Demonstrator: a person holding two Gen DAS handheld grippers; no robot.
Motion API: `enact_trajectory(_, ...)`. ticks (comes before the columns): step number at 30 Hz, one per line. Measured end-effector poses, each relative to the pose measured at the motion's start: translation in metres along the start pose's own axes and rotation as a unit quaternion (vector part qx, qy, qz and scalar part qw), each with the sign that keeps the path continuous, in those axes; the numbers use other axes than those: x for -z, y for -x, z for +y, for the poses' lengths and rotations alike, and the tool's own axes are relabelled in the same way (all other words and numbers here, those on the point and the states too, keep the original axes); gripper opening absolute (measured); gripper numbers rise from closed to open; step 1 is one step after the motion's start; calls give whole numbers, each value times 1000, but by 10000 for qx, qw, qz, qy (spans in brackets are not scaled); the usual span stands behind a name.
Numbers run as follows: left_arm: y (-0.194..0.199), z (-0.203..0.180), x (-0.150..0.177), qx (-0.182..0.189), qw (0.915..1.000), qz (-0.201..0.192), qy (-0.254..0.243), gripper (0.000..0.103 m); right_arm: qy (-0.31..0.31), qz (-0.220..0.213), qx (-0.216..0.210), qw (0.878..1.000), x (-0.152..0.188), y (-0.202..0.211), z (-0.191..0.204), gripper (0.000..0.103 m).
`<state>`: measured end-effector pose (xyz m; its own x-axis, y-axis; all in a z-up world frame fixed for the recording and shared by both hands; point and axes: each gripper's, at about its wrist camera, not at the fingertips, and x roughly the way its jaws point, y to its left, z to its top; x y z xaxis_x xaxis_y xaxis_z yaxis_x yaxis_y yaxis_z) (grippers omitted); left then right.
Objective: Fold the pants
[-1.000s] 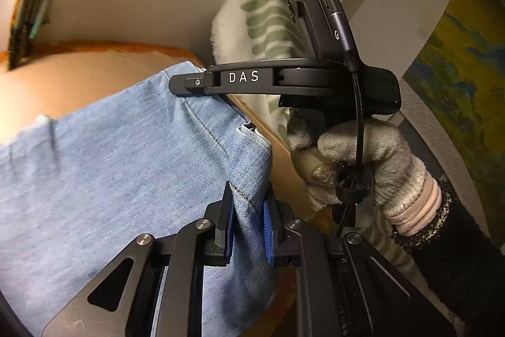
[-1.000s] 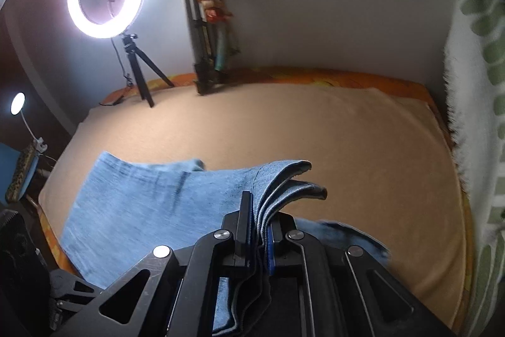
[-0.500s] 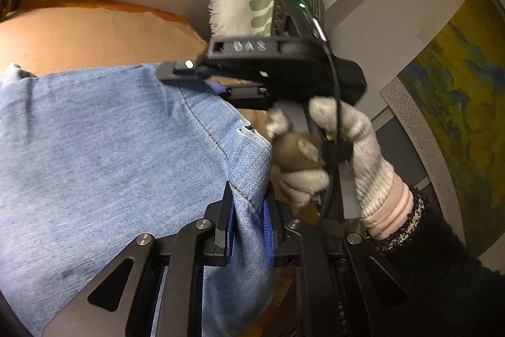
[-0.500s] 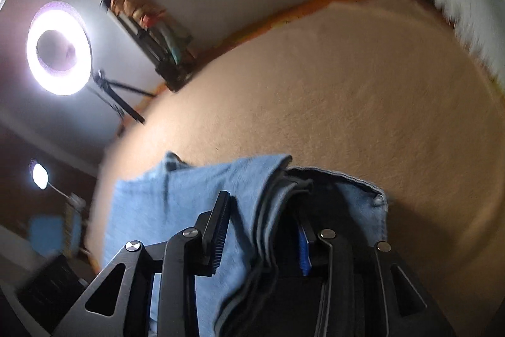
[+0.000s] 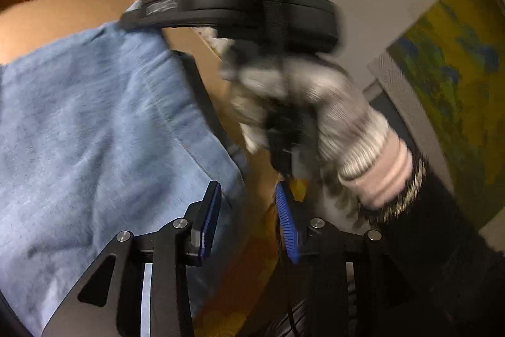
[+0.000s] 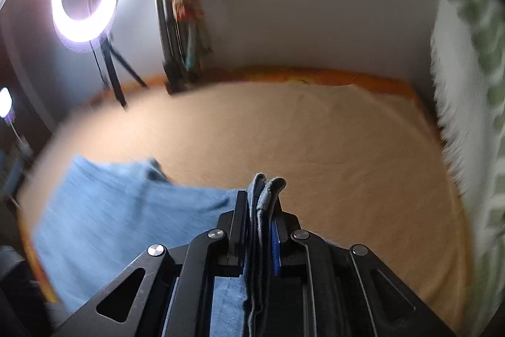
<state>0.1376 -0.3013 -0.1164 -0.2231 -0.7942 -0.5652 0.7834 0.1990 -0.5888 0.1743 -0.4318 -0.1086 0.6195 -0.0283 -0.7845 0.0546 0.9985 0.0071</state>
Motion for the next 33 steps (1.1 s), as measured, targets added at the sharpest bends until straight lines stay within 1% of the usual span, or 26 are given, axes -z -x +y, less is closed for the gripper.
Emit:
enact_trajectory(1, 4, -4, 1, -75, 9999, -3, -121, 34, 53, 93, 124, 9999, 0, -2, 0, 13)
enact_trajectory(3, 16, -6, 3, -248, 9995, -47, -213, 34, -102, 145, 214, 9996, 1, -1, -9, 25)
enact_trajectory(5, 31, -4, 3, -426, 9988, -135, -194, 34, -285, 120, 204, 9993, 2, 6, -17, 27)
enact_trajectory(6, 45, 0, 5, -573, 9980, -217, -152, 34, -308, 135, 315, 9989, 4, 11, -20, 31)
enact_trajectory(7, 54, 4, 6, -676, 9972, -275, -132, 34, -293, 144, 460, 9984, 5, 17, -21, 32)
enact_trajectory(9, 76, 9, 13, -1012, 9940, -397, -151, 34, -317, 72, 421, 9986, 6, 28, -23, 34)
enact_trajectory(10, 92, 14, 18, -1268, 9906, -483, -148, 34, -363, 31, 383, 9986, 6, 35, -22, 35)
enact_trajectory(14, 139, 32, 35, -1858, 9794, -785, 90, 35, -450, -183, 145, 9987, 7, 61, -9, 40)
enact_trajectory(16, 162, 37, 44, -2181, 9713, -938, 148, 36, -423, -222, -9, 9989, 6, 67, 4, 42)
enact_trajectory(18, 185, 46, 57, -2436, 9638, -1068, 213, 48, -447, -261, -209, 9984, 8, 73, 18, 49)
enact_trajectory(20, 210, 58, 71, -2702, 9538, -1246, 428, 49, -413, -270, -452, 9978, 8, 75, 38, 50)
enact_trajectory(22, 226, 70, 78, -2885, 9455, -1364, 653, 49, -320, -308, -630, 9970, 9, 77, 60, 50)
enact_trajectory(23, 236, 77, 83, -3001, 9398, -1430, 790, 49, -298, -309, -730, 9964, 9, 76, 69, 50)
enact_trajectory(24, 244, 84, 90, -3084, 9352, -1481, 919, 51, -275, -306, -841, 9956, 9, 76, 79, 50)
enact_trajectory(25, 248, 87, 97, -3119, 9321, -1522, 1039, 53, -248, -309, -957, 9946, 9, 75, 90, 50)
enact_trajectory(27, 259, 96, 109, -3115, 9277, -1580, 1315, 59, -167, -326, -1188, 9922, 8, 74, 115, 54)
enact_trajectory(29, 266, 111, 122, -3247, 9186, -1569, 1617, 59, -68, -296, -1419, 9894, 6, 70, 139, 56)
enact_trajectory(32, 276, 133, 142, -3214, 9108, -1505, 2108, 59, 43, -191, -1783, 9838, 4, 61, 177, 57)
enact_trajectory(33, 279, 138, 146, -3208, 9090, -1491, 2205, 60, 103, -157, -1870, 9822, 3, 57, 190, 58)
